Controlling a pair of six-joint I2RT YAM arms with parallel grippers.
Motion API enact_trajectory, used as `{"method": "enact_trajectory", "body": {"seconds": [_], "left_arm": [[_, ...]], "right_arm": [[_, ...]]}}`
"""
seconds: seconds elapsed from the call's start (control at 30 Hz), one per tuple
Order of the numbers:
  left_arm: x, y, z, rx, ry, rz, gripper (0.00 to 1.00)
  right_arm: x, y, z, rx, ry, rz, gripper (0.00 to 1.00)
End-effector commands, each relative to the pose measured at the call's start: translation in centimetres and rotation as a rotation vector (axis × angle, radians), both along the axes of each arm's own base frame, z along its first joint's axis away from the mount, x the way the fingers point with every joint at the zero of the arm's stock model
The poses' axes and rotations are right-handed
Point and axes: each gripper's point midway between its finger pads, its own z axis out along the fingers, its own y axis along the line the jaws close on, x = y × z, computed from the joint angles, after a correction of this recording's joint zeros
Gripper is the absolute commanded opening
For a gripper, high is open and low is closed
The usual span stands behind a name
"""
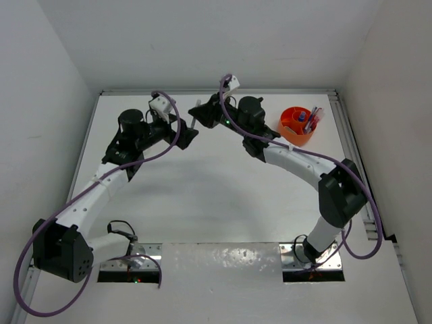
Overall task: Sort the stationery into containers
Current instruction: Place the pen in the storage box.
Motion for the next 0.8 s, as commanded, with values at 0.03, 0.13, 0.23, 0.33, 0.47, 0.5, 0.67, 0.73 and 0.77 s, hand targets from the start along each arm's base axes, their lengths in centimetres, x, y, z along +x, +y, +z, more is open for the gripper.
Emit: {"method": "enact_trajectory", "body": {"seconds": [0.03,0.13,0.23,0.33,0.47,0.5,0.67,0.73,0.77], "left_arm": [[0.5,1.5,0.5,0.002,-0.025,0.114,1.00],[0.5,3.5,-1.4,0.030,0.011,0.208,1.00],[0.0,5.2,-2.8,0.048,0.037,0.273,1.00],[-0.2,6.1,-3.9,0.048,0.057,0.318,1.00],[0.0,6.3,-4.0,0.037,0.047,0.326,1.00],[0.0,6.3,-4.0,0.037,0.049,0.329,1.00],[0.3,6.9,-4.3,0.047,0.050,0.352,1.00],[0.3,6.8,-4.3,0.046,0.051,0.351,1.00],[0.3,6.9,-4.3,0.046,0.051,0.354,1.00]], "right_arm": [[2.9,-7.1,1.2,-0.018,-0.039,-0.201,0.00],[5.5,-16.2,-0.6,-0.123,-0.015,-0.449,0.00],[6.9,-27.2,-2.5,-0.319,-0.003,-0.786,0.00],[7.0,-36.0,-4.4,-0.476,0.047,-1.028,0.00],[7.0,-43.2,-6.1,-0.394,0.110,-1.181,0.00],[7.3,-43.8,-6.6,-0.384,0.114,-1.190,0.00],[9.2,-45.7,-7.0,-0.334,0.107,-1.214,0.00],[9.8,-46.2,-7.9,-0.341,0.124,-1.227,0.00],[10.0,-46.8,-7.8,-0.334,0.119,-1.247,0.00]]}}
